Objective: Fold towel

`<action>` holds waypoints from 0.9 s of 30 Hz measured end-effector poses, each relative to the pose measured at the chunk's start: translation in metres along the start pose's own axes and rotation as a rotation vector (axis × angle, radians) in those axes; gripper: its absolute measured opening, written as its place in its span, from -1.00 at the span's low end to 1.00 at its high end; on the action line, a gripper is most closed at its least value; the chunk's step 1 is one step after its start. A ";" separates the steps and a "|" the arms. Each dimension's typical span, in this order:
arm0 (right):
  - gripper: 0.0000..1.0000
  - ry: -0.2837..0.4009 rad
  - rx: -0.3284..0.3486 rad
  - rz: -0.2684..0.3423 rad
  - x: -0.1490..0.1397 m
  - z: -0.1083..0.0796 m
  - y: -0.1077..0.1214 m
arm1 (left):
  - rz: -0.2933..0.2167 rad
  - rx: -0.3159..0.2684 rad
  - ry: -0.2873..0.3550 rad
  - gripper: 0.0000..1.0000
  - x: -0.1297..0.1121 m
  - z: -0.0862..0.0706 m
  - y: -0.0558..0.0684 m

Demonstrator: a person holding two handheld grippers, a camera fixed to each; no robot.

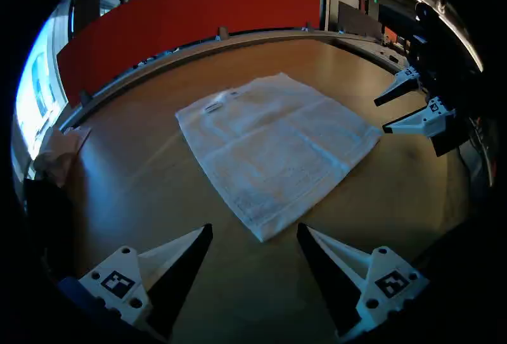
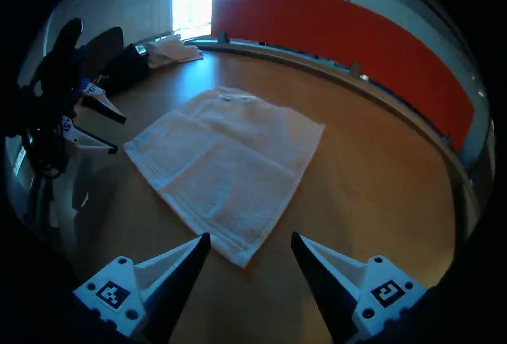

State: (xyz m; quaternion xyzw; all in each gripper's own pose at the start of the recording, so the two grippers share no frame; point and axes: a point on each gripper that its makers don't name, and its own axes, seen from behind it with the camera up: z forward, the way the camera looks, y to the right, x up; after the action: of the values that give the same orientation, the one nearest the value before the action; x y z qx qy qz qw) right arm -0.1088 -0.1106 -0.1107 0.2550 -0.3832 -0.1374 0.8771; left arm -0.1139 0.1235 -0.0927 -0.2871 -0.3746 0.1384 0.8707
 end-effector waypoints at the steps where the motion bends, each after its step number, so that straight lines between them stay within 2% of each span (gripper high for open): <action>1: 0.96 -0.006 0.002 0.003 -0.003 0.001 0.000 | -0.002 -0.003 -0.005 0.98 -0.001 0.001 0.001; 15: 0.82 -0.056 0.031 0.002 -0.023 0.011 -0.003 | -0.010 -0.041 -0.049 0.97 -0.008 0.016 0.016; 20: 0.70 -0.063 0.042 0.013 -0.026 0.014 -0.004 | -0.007 -0.045 -0.061 0.88 -0.012 0.019 0.018; 27: 0.52 -0.066 0.056 0.017 -0.027 0.017 -0.007 | -0.008 -0.032 -0.070 0.70 -0.013 0.021 0.015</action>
State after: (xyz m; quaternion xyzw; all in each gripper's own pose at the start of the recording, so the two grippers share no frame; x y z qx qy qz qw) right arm -0.1396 -0.1103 -0.1211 0.2715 -0.4177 -0.1276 0.8576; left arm -0.1382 0.1374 -0.0974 -0.2945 -0.4080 0.1390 0.8529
